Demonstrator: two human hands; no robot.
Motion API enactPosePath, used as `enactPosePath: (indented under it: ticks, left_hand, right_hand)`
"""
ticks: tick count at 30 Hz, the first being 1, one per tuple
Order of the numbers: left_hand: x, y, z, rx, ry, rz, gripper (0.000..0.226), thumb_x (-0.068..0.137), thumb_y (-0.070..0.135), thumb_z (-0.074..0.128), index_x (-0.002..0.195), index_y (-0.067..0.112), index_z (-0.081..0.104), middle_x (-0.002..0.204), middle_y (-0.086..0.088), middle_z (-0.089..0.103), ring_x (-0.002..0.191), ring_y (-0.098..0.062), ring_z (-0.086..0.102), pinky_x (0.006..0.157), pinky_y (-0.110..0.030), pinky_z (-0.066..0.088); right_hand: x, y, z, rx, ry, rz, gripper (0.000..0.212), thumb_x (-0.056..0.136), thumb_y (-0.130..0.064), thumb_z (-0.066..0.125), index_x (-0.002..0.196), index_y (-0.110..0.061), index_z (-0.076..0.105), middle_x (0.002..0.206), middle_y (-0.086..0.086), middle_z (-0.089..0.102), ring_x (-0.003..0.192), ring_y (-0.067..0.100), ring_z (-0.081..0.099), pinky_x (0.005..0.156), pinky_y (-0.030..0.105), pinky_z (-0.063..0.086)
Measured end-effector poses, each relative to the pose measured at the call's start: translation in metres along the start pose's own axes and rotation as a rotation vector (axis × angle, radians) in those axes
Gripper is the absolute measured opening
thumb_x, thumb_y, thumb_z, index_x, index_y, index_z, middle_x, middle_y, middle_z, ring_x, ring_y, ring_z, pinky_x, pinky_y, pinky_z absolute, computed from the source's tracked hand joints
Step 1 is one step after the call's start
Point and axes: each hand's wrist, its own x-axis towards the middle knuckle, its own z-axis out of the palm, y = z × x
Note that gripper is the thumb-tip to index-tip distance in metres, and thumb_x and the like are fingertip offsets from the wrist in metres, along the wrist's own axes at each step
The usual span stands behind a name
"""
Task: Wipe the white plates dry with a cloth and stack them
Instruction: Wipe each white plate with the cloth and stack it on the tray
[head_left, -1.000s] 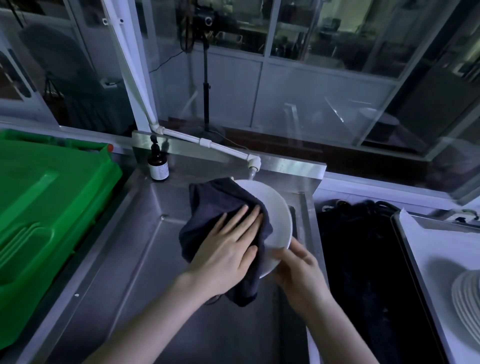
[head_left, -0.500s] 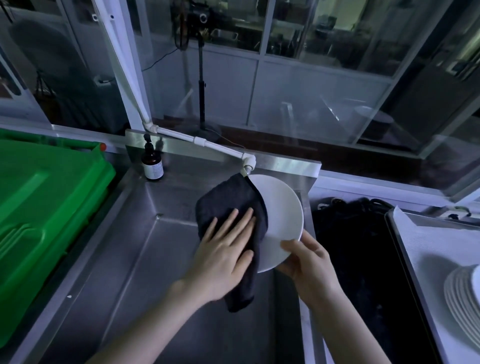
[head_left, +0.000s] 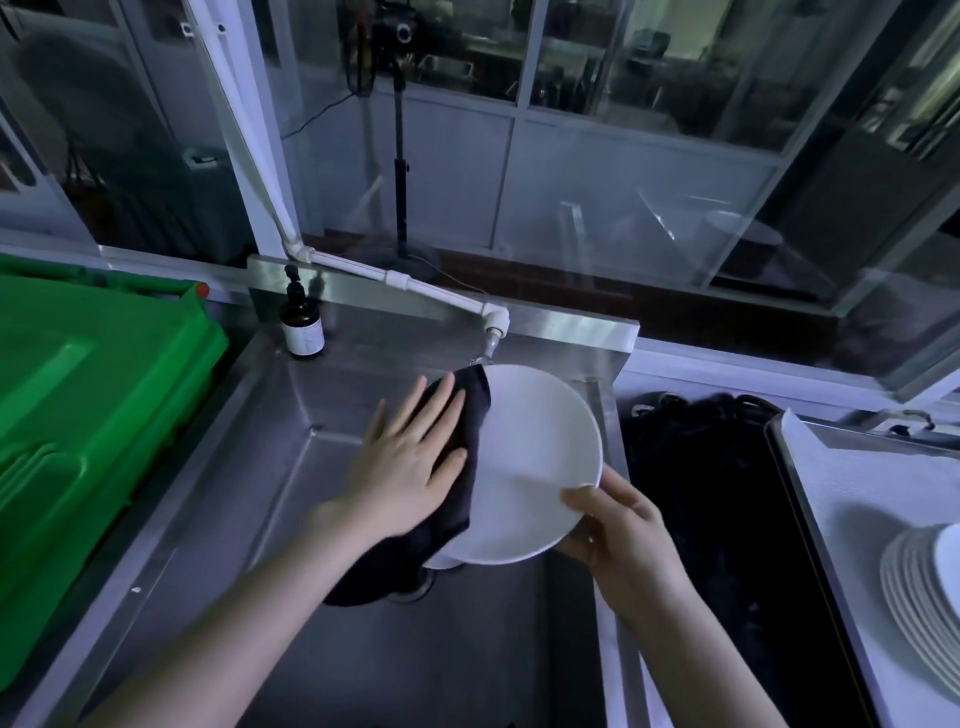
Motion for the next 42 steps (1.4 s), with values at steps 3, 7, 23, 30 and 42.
enactPosePath:
  ticks: [3,7,23,30,42]
  left_hand:
    - [-0.028,0.025,0.014,-0.062,0.086,0.087,0.069,0.093,0.046,0.022,0.156,0.016,0.023,0.164,0.006,0.004,0.152,-0.023,0.006,0.119,-0.057,0.017]
    - [-0.034,0.057,0.024,-0.156,0.15,0.145,0.066,0.095,0.042,0.03,0.156,0.017,0.022,0.165,0.007,0.005,0.153,-0.021,0.005,0.118,-0.055,0.017]
    - [0.016,-0.017,-0.048,-0.743,0.075,-0.139,0.051,0.071,0.048,0.083,0.087,0.005,0.063,0.081,-0.013,0.068,0.071,-0.014,0.051,0.071,-0.043,0.046]
    - [0.015,0.017,-0.055,-0.574,-0.214,0.101,0.035,0.063,0.048,0.086,0.066,0.023,0.062,0.055,0.016,0.053,0.053,0.003,0.046,0.051,-0.02,0.034]
    - [-0.027,-0.005,-0.013,-1.12,0.191,-0.513,0.017,0.085,0.023,0.075,0.093,0.008,0.071,0.087,0.0,0.075,0.084,-0.014,0.07,0.066,-0.018,0.047]
  right_hand:
    - [0.004,0.001,0.0,-0.002,0.003,-0.028,0.044,0.088,0.012,0.05,0.099,-0.02,0.08,0.091,0.008,0.075,0.075,0.02,0.071,0.058,0.035,0.059]
    - [0.0,0.011,0.006,-0.029,-0.077,-0.011,0.037,0.089,0.01,0.052,0.106,-0.012,0.076,0.096,0.02,0.073,0.079,0.03,0.07,0.062,0.041,0.059]
    - [0.006,-0.048,-0.012,-0.543,-0.335,-0.072,0.039,0.081,0.001,0.068,0.109,-0.024,0.077,0.095,0.006,0.077,0.082,0.021,0.075,0.058,0.03,0.058]
    - [0.026,-0.059,0.024,-1.075,-0.531,0.022,0.024,0.084,0.004,0.062,0.1,-0.01,0.074,0.091,0.016,0.072,0.072,0.019,0.07,0.061,0.034,0.059]
    - [0.032,-0.059,-0.002,-0.736,-0.318,0.021,0.044,0.086,0.009,0.065,0.117,-0.021,0.072,0.09,0.001,0.078,0.079,0.017,0.075,0.059,0.03,0.059]
